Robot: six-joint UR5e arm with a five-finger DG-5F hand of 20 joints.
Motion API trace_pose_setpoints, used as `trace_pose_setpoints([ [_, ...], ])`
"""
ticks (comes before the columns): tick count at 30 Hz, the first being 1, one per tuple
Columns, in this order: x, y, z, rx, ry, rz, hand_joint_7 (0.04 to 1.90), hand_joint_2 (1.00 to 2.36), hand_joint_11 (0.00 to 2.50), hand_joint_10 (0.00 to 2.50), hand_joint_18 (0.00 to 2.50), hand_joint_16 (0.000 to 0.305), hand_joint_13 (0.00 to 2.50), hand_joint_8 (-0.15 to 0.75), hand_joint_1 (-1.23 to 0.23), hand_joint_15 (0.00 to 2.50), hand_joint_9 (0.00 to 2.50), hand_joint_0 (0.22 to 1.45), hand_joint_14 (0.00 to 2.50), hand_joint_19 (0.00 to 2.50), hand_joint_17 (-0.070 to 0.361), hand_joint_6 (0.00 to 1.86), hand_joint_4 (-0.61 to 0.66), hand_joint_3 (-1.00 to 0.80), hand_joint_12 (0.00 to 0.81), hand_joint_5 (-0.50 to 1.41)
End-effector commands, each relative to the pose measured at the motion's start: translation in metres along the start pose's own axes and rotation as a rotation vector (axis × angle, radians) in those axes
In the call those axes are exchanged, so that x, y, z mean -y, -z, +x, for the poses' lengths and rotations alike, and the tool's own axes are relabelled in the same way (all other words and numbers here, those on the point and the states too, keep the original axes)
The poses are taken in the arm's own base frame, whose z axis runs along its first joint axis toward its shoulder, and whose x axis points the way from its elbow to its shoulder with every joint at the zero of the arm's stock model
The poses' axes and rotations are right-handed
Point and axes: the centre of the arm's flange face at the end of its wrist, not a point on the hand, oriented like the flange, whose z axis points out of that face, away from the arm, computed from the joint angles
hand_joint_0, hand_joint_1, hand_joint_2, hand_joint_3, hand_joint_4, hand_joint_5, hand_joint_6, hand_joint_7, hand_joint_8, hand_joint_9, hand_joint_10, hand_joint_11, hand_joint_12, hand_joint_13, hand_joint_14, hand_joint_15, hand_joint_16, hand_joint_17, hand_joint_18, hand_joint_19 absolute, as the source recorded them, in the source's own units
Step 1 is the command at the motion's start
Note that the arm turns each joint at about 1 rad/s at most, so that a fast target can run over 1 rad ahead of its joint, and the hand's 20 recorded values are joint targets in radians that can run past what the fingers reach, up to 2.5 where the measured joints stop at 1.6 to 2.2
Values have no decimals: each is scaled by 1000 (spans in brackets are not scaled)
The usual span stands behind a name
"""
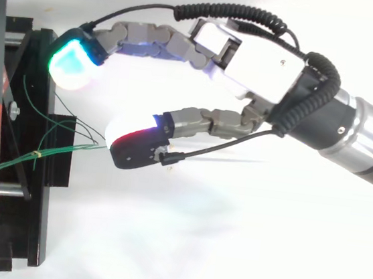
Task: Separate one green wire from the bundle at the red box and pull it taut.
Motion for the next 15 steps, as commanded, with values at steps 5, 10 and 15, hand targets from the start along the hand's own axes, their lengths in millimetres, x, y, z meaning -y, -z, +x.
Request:
trace_pose_setpoints([
  [5, 16, -7, 17, -15, -47, 1, 733, 1000, 86, 1, 304, 36, 459, 284, -666, 54, 600, 544, 2, 23, 81, 502, 301, -500, 302, -185],
  [10, 12, -6, 24, -46, -54, -8, 779, 1000, 105, 2, 327, 36, 480, 288, -662, 72, 619, 547, 2, 45, 81, 502, 311, -500, 306, -172],
  [15, -4, -14, 30, -75, -63, -37, 806, 1000, 113, 3, 339, 36, 497, 288, -658, 90, 631, 550, 3, 53, 82, 502, 314, -500, 309, -165],
])
